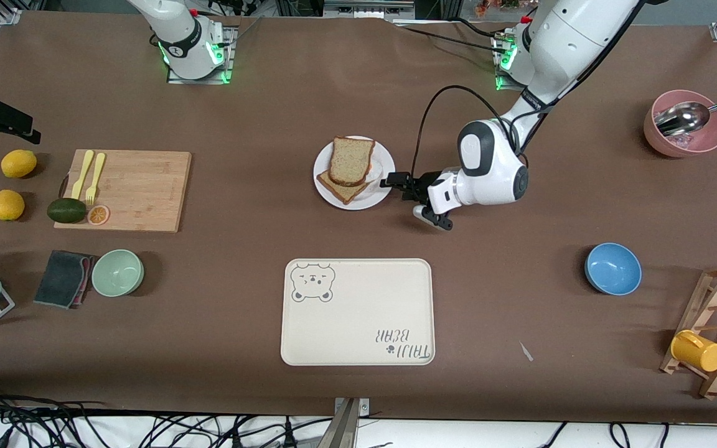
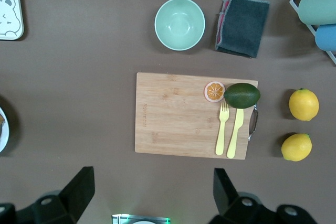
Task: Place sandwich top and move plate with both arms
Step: 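Grip the white plate rim with the left gripper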
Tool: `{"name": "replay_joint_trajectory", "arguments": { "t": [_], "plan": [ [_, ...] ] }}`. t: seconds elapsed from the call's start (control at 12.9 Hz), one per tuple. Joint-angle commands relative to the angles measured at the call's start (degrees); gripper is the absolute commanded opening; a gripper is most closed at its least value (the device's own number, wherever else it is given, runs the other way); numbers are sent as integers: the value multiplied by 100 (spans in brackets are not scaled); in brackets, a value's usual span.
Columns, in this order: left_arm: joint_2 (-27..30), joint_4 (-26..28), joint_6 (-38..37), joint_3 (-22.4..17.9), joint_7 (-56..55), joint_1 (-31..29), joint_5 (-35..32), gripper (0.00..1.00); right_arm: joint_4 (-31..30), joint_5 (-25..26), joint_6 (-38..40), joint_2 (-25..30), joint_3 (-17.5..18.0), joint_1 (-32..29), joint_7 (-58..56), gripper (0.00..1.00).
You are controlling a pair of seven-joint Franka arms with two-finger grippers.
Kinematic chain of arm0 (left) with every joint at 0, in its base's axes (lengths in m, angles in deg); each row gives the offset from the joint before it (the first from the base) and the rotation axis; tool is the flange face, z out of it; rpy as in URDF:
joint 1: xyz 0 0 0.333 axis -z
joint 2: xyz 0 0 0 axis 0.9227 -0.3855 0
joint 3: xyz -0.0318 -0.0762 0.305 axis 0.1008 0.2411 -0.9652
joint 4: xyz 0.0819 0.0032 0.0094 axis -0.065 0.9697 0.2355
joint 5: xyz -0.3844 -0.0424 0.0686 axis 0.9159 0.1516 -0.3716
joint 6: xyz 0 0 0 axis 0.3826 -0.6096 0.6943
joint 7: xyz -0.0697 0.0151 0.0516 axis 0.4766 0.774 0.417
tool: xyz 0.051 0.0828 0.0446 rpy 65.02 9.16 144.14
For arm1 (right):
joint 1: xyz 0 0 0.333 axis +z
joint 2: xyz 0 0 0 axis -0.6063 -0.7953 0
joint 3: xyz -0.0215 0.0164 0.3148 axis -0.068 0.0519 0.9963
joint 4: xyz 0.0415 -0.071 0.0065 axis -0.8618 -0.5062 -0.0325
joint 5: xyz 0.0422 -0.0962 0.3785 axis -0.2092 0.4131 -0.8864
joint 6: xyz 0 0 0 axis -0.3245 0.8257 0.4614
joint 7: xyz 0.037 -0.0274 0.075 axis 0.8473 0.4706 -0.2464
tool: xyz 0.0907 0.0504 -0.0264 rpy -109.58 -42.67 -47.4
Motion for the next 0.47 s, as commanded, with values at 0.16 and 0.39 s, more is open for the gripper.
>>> {"name": "replay_joint_trajectory", "arguments": {
  "t": [0.16,0.39],
  "plan": [
    [-148,115,238,-17,489,92,220,91,-12,44,279,106,-15,-41,-51,100],
    [-148,211,221,-8,823,-13,229,91,128,79,298,97,-68,-41,-51,100]
  ]
}}
